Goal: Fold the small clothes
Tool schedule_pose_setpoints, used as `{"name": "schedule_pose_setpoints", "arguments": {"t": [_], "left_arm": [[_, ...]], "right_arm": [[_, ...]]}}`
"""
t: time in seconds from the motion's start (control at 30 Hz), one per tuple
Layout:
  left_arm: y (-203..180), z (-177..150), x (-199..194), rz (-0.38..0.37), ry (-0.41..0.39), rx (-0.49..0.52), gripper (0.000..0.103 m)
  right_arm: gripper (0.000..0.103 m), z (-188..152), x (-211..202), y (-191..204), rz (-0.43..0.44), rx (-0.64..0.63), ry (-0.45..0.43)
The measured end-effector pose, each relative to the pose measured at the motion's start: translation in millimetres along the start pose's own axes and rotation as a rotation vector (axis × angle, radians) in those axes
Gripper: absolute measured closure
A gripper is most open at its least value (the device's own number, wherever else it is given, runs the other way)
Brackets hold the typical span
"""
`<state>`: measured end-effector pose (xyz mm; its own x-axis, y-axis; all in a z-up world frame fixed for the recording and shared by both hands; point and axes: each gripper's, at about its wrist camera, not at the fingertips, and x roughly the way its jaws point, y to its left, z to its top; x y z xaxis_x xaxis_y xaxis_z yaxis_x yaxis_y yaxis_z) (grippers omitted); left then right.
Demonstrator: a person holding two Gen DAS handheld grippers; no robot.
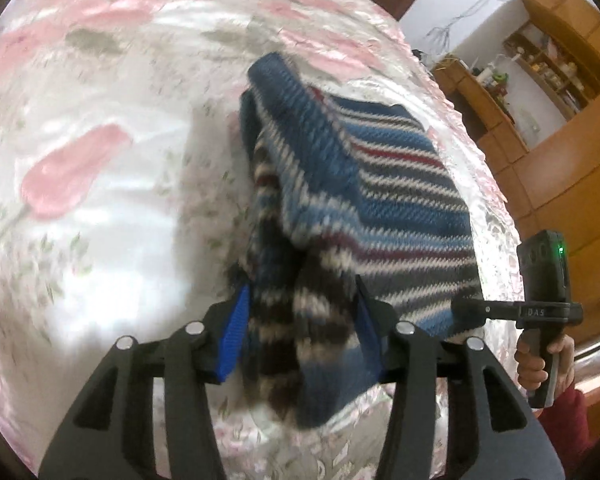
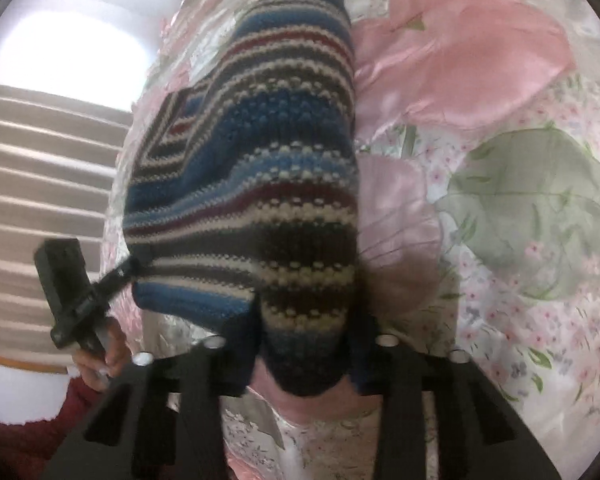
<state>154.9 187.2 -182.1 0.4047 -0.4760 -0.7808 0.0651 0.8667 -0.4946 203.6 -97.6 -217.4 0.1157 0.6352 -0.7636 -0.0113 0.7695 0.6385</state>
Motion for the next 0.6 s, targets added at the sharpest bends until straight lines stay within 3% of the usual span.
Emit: {"name": "schedule_pose_setpoints", "arguments": {"t": [0.13,0.3,0.4,0.5,0.6], "left_arm": [[3.1,-7.2,-2.3,0.001,-0.004,-0.023,0.060],[11.2,-20.4,8.9,0.043,0.024,-0.018,0.058],[24.5,-25.1,13.3,0.010,0.027,-0.074,0.055],[25.6,-27.5,13.2,0.015,0.016,-0.061,0.053],[20.5,-27.5,4.8,0.052,0.018,-0.050,0.046]], "right_arm": [[0.078,2.0,-7.0,23.3,-0.037,-0.039,-0.037],[0.075,-0.9,15.3,22.2,-0.163,-0.050,-0.011],[0.071,-1.3,23.0,10.7,-0.149,-0.012,-0.015],[0.069,-1.0,23.9,10.3,-0.142,0.010,-0.030],[0.052,-7.2,13.0,16.8,-0.188,0.011,-0.064]]}}
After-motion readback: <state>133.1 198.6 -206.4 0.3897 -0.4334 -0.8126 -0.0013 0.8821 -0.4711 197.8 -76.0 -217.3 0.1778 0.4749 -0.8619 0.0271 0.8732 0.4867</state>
